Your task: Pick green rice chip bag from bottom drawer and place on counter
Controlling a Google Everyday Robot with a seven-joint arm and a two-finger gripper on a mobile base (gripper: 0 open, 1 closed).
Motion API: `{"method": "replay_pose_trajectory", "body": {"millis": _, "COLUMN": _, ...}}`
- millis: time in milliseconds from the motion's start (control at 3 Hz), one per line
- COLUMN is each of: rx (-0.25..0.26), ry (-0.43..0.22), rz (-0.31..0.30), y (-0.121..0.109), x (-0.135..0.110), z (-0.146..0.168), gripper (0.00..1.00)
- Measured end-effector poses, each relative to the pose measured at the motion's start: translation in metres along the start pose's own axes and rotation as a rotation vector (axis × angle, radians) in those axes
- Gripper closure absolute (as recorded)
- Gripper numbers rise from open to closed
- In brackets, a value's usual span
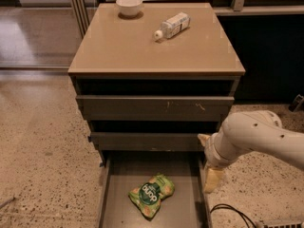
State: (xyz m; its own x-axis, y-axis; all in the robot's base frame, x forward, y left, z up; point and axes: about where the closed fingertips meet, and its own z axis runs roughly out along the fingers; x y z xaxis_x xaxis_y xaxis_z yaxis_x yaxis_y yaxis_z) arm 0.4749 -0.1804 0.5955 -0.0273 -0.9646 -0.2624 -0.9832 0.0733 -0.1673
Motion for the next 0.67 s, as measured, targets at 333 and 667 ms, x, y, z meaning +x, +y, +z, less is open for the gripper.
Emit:
{"method": "replay_pose_trajectory", "body": {"millis": 333, "rx": -0.038, "ry": -0.022, "rz": 0.029, "y": 0.0054, "x": 0.0084, "z": 0.0499, "gripper": 0.00}}
{"method": "replay_pose_trajectory", "body": {"millis": 667, "rx": -0.038, "ry": -0.022, "rz": 0.029, "y": 0.0054, "x": 0.0084, "z": 0.0500, "gripper": 0.00}}
